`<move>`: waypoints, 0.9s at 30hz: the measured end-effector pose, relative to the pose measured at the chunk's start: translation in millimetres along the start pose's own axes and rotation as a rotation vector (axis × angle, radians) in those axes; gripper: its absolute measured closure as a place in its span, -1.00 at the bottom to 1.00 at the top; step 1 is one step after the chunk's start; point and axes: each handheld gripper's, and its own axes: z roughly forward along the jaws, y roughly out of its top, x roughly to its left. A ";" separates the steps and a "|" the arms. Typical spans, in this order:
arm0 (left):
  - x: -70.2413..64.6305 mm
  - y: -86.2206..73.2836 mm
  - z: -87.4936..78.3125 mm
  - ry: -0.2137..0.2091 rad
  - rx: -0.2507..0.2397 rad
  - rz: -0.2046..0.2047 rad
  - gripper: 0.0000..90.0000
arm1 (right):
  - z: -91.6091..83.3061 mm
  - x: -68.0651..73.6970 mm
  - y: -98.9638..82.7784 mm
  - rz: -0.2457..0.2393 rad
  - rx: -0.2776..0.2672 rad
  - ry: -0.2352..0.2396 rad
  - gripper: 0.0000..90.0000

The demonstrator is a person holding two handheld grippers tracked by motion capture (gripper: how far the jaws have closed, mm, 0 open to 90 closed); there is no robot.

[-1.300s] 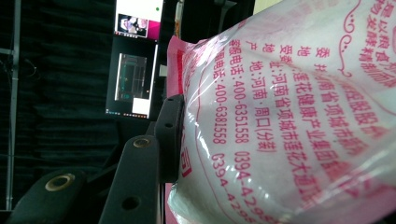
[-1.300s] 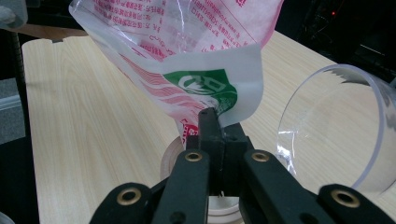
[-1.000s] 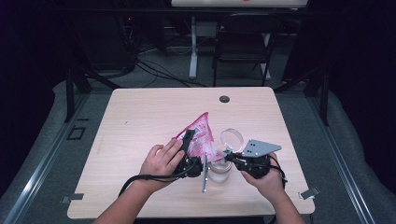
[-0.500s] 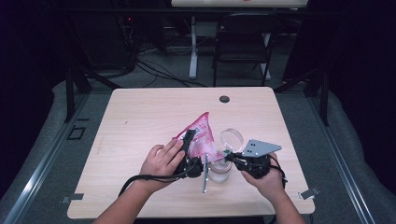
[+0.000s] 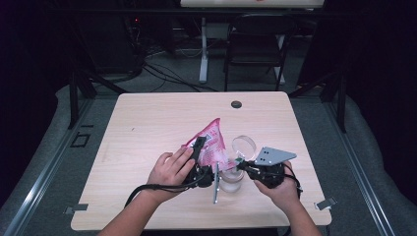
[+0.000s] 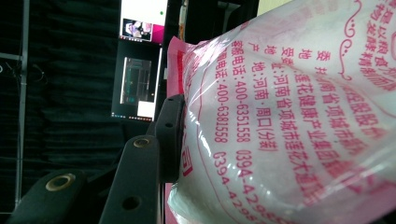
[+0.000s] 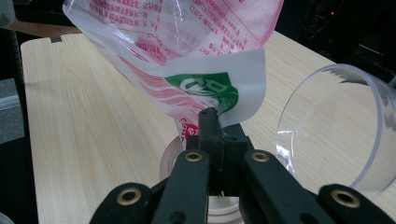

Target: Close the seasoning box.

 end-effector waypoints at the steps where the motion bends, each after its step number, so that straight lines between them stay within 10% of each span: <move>1: 0.1 0.1 -0.1 0.001 0.000 0.001 0.41 | 0.0 0.0 0.0 0.001 -0.001 0.002 1.00; 27: 0.3 1.9 -1.3 0.009 -0.004 0.008 0.41 | -0.2 -0.4 -0.2 0.001 0.001 -0.002 1.00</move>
